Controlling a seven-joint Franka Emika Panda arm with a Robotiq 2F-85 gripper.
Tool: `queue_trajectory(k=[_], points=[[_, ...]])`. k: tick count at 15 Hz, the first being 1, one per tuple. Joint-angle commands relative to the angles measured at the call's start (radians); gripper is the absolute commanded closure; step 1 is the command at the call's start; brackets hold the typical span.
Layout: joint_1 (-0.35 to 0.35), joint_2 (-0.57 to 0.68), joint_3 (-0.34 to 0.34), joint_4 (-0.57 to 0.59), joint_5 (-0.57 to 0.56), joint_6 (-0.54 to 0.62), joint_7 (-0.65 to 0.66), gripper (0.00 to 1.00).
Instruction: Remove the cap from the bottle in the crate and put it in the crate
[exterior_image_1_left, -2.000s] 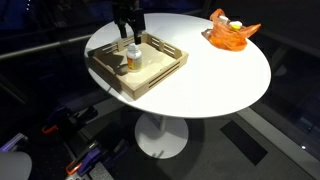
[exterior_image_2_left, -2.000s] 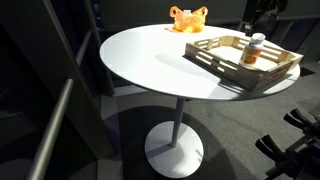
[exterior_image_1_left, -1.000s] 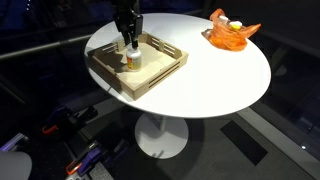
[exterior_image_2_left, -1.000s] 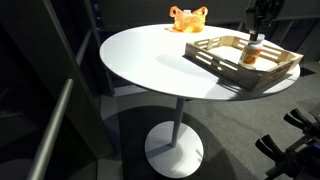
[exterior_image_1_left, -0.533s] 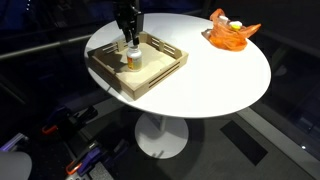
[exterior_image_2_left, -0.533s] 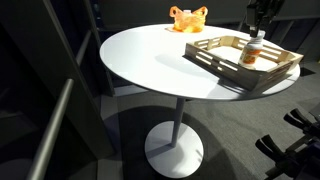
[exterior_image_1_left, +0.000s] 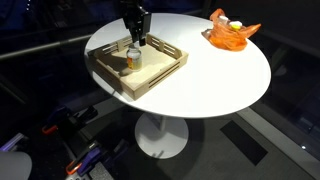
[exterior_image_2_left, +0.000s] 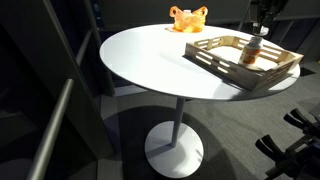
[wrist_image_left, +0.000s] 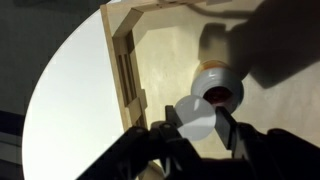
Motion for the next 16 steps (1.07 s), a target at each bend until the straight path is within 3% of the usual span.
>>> queue_trajectory(k=[1, 16], points=[[-0.018, 0.028, -0.017, 0.042, 0.014, -0.021, 0.030, 0.81], [-0.005, 0.255, -0.059, 0.196, 0.000, -0.024, 0.160, 0.81]])
